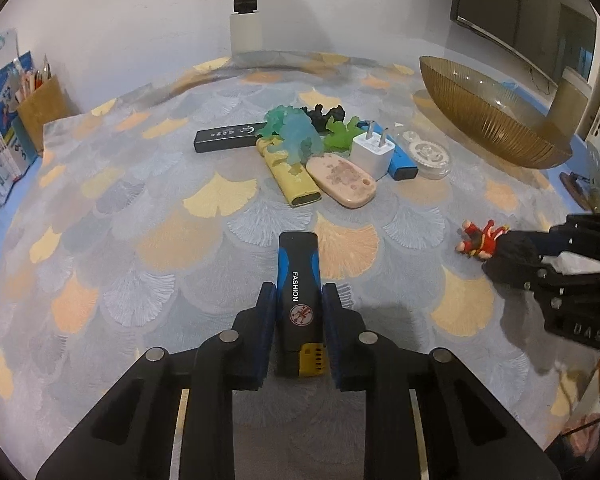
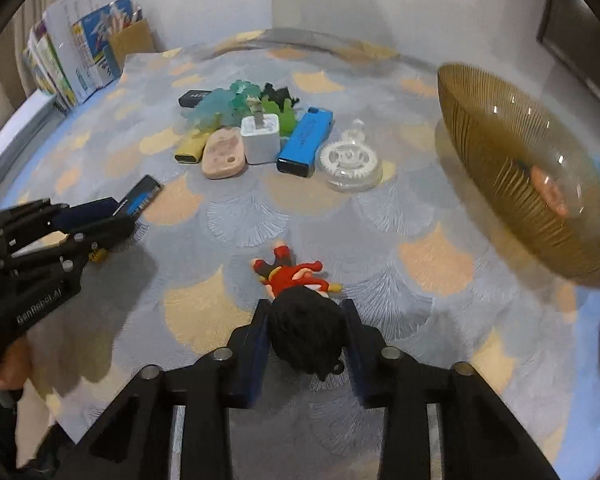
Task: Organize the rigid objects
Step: 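Carry lighter and anime figure to the amber bowl and release both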
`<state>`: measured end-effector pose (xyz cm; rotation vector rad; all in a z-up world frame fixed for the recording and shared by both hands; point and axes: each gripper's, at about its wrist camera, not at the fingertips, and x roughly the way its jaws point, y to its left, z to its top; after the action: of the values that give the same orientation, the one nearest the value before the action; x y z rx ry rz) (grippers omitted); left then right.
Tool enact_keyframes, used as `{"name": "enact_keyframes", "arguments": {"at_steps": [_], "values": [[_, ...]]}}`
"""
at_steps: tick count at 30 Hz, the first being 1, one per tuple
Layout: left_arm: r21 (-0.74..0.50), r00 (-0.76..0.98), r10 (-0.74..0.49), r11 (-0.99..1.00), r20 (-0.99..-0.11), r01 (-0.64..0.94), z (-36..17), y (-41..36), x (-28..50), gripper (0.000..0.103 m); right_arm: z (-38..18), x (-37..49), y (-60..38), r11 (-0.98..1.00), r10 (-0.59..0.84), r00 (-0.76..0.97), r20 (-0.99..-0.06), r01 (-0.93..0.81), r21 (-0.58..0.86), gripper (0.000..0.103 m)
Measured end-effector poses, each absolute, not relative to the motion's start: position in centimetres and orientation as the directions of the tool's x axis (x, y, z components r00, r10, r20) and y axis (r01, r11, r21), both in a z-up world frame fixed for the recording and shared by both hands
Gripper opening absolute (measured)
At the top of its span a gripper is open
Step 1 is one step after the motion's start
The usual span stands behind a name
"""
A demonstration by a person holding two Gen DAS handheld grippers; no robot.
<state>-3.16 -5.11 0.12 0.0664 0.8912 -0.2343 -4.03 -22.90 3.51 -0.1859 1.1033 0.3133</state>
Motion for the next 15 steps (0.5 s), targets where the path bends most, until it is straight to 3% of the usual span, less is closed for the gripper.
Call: {"name": "enact_keyframes", "arguments": {"at_steps": [8,15], "values": [[-0.122,0.691,-0.279,0.956,-0.667,0.268,5.1,-5.1,-4.0,0.020,8.4,-5.4,-26.1,0.953,0.242,0.526,-0.815,-0.285,0.099,0.033],[-0.123,0.763,-0.362,0.927,-0.535,0.354,12.8,-8.5,-2.4,0.020,15.8,-5.9,-32.0,0.982,0.181,0.694,-0.696,-0.164,0.091,0.033]]}}
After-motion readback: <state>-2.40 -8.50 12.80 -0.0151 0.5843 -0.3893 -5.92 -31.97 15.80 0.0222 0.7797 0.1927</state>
